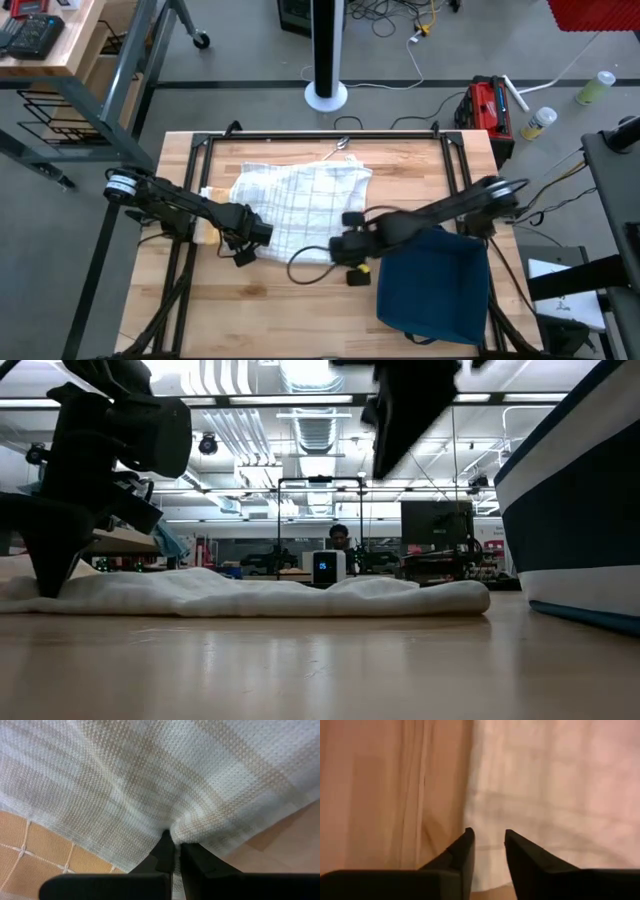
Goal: Fold towel
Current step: Fold the white towel
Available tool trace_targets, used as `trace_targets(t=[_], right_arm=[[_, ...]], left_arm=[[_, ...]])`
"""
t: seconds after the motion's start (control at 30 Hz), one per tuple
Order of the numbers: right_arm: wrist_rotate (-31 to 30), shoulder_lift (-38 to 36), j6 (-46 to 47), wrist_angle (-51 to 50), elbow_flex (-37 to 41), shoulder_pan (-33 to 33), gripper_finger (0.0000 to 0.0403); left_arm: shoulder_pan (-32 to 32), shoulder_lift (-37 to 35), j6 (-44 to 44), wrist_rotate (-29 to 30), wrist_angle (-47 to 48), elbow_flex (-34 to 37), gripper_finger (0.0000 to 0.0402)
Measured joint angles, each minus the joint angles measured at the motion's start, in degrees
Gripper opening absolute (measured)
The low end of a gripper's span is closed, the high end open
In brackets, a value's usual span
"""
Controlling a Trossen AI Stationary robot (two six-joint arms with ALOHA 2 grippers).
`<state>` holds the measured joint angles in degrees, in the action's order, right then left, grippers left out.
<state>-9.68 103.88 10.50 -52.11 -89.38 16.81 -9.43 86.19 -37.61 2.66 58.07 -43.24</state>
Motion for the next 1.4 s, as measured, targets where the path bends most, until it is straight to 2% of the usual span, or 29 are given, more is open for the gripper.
trace_targets(t=[0.2, 0.4, 0.6, 0.8, 1.03, 1.27, 1.4], right_arm=[[7.5, 11.0, 2.9, -5.0, -3.6, -0.2, 0.0147], [8.2, 14.8, 4.8, -5.0, -5.1, -1.1, 0.0173], [8.2, 19.2, 6.5, -5.7, -5.1, -2.0, 0.0172], [6.3, 21.6, 8.1, -5.7, -5.1, -1.8, 0.0139], [2.6, 21.7, 7.9, -6.0, -5.0, -1.8, 0.0016], [2.1, 21.7, 7.7, -5.9, -4.8, -1.8, 0.0005], [2.1, 21.4, 7.5, -6.1, -4.8, -1.8, 0.0003]], left_arm=[[0.0, 0.0, 0.0, 0.0, 0.0, 0.0, 0.0006], [0.0, -0.1, -0.1, -0.1, -0.6, 0.8, 0.0006], [0.0, -0.3, -0.2, -0.1, -0.5, 1.0, 0.0015], [0.0, -3.3, 2.3, -1.8, -0.2, -1.7, 0.0038], [-1.2, -10.3, 12.1, -7.8, -0.1, -3.5, 0.0047], [-6.5, -13.3, 11.2, -12.2, -1.4, -1.4, 0.0043], [-10.8, -11.1, 9.9, -6.1, -4.2, 0.6, 0.0037]])
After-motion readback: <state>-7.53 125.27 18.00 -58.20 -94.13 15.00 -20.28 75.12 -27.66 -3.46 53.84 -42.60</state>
